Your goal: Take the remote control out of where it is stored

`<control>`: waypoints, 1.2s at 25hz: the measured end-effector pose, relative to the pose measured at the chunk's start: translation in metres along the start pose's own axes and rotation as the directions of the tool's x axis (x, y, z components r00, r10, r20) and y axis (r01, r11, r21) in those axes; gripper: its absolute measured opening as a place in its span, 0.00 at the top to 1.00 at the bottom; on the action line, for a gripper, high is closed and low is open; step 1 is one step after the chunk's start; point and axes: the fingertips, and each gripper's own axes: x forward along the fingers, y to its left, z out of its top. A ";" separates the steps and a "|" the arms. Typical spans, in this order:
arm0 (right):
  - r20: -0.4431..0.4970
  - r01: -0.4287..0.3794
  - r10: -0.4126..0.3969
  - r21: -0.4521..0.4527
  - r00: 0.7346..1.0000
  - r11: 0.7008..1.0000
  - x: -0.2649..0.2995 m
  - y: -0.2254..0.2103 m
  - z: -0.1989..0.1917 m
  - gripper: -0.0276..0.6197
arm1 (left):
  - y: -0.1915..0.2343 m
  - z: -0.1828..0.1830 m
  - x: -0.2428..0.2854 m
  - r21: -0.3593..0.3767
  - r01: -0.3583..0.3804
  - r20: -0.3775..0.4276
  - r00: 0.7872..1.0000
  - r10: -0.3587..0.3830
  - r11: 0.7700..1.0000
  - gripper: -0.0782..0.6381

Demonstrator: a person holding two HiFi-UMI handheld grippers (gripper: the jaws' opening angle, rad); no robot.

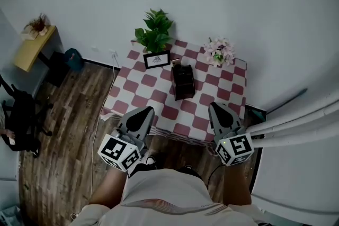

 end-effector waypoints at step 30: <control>-0.151 0.208 -0.201 0.031 0.968 0.978 0.161 -0.029 -0.057 0.68 | 0.046 -0.026 -0.033 -0.023 -0.121 -0.047 0.992 0.120 0.992 0.88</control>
